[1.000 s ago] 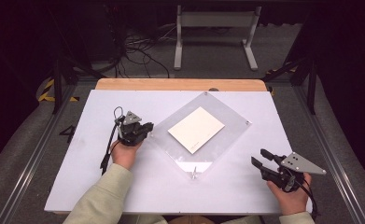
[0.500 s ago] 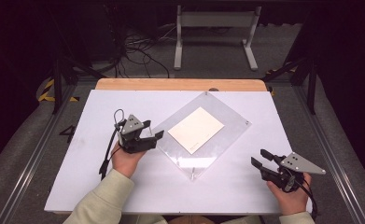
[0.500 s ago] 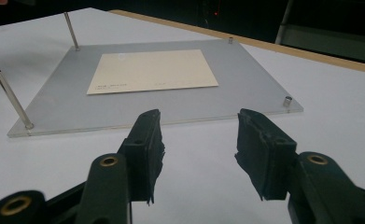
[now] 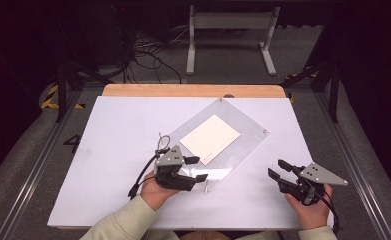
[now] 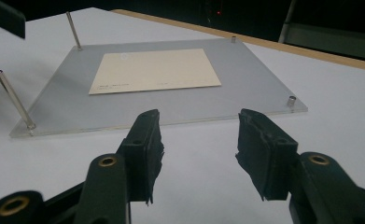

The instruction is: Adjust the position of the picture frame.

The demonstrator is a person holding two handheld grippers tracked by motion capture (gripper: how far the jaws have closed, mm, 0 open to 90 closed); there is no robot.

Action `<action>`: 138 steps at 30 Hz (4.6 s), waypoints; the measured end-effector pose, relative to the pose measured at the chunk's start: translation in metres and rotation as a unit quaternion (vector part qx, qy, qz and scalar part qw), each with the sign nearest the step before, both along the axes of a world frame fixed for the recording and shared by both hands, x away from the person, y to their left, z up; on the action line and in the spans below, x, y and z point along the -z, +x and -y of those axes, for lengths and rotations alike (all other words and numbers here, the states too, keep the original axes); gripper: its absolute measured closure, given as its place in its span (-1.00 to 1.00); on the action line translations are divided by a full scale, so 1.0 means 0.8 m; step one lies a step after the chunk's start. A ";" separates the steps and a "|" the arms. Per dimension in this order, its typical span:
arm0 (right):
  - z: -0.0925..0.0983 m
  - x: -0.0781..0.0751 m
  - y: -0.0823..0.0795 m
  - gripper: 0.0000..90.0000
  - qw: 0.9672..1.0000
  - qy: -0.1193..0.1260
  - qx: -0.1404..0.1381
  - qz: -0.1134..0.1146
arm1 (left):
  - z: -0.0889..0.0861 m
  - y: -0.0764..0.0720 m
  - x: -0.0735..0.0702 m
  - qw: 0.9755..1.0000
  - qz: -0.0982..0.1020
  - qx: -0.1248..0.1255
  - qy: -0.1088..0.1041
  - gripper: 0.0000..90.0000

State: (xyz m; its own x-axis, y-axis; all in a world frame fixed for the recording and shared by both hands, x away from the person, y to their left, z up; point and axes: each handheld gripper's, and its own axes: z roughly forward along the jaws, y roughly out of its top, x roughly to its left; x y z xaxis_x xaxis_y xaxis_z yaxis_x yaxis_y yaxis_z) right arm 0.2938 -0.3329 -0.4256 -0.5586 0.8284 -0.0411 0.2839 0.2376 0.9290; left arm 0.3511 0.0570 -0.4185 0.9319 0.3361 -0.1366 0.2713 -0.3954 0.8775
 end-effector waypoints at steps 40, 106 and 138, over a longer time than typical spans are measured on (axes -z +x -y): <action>-0.022 -0.001 0.028 0.27 0.998 0.001 -0.044 -0.044 | -0.122 0.035 0.011 0.977 -0.025 -0.193 0.089 0.88; -0.148 0.013 0.123 0.84 0.925 -0.191 -0.273 -0.182 | -0.204 0.045 0.021 0.961 -0.050 -0.272 0.031 0.02; -0.219 0.025 0.030 0.84 0.901 -0.165 -0.369 -0.160 | -0.229 0.037 0.017 0.922 -0.026 -0.365 0.122 0.88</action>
State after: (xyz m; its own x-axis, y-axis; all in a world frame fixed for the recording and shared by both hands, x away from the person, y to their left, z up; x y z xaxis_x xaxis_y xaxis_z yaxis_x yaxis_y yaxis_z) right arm 0.3180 -0.1580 -0.4454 -0.9788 0.1999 0.0438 0.1769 0.7189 0.6722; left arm 0.3808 0.2404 -0.4317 0.4385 0.8987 -0.0118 0.5831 -0.2745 0.7646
